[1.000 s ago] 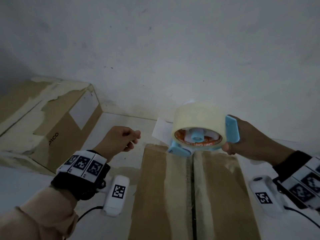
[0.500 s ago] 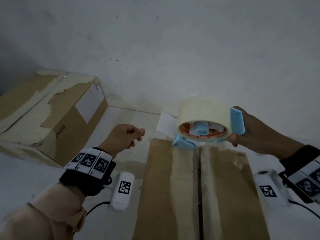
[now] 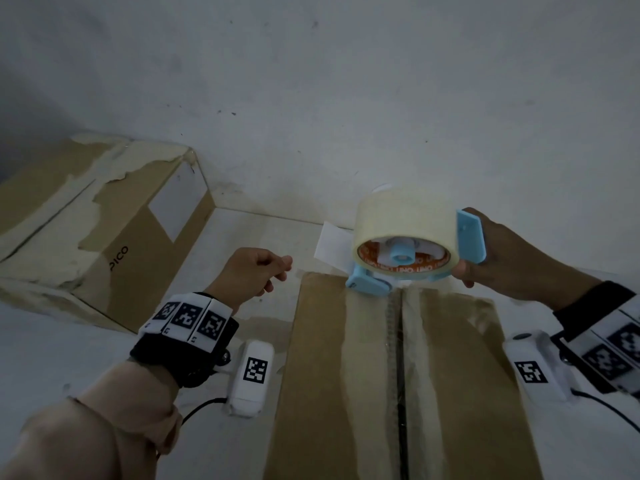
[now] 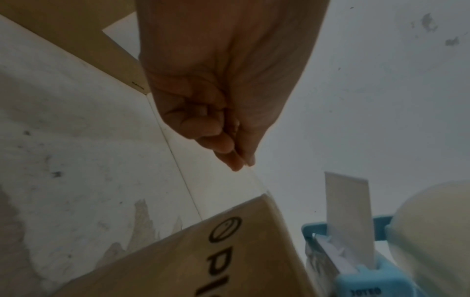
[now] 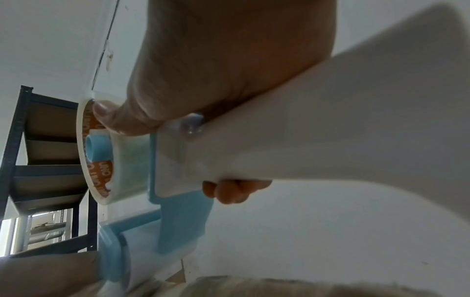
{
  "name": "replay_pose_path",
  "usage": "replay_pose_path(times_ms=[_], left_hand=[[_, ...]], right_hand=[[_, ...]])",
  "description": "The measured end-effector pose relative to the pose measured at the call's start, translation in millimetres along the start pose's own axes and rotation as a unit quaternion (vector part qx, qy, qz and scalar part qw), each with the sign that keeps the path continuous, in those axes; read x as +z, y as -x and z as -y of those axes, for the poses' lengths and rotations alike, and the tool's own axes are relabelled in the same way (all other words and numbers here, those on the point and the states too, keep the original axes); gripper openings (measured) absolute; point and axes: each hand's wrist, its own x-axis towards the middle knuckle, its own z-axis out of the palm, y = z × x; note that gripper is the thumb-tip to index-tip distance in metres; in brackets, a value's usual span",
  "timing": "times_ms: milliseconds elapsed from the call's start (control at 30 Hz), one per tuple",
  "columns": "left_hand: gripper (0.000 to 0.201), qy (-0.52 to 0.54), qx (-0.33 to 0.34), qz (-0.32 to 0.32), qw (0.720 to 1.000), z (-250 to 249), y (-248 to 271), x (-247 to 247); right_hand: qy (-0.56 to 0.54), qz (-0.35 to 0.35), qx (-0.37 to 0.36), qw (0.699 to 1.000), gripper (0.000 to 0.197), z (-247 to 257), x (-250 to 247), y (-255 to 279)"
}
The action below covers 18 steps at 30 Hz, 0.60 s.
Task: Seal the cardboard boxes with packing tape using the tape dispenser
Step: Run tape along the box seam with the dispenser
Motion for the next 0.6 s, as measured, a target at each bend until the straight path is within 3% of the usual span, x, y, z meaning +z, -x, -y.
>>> replay_pose_path(times_ms=[167, 300, 467, 600], left_hand=[[0.024, -0.016, -0.012, 0.026, 0.999, 12, 3, 14], [0.031, -0.023, -0.019, 0.053, 0.998, 14, -2, 26], [0.033, -0.038, -0.013, 0.068, 0.997, 13, 0, 33], [0.035, -0.001, -0.019, 0.085, 0.996, 14, -1, 40]], right_hand=[[-0.016, -0.001, -0.001, 1.0, 0.058, -8, 2, -1], [-0.038, -0.005, -0.007, 0.999, 0.065, -9, 4, 2], [-0.039, -0.01, -0.018, 0.999, 0.041, -12, 4, 3], [-0.044, -0.012, -0.013, 0.999, 0.062, -10, 6, 2]])
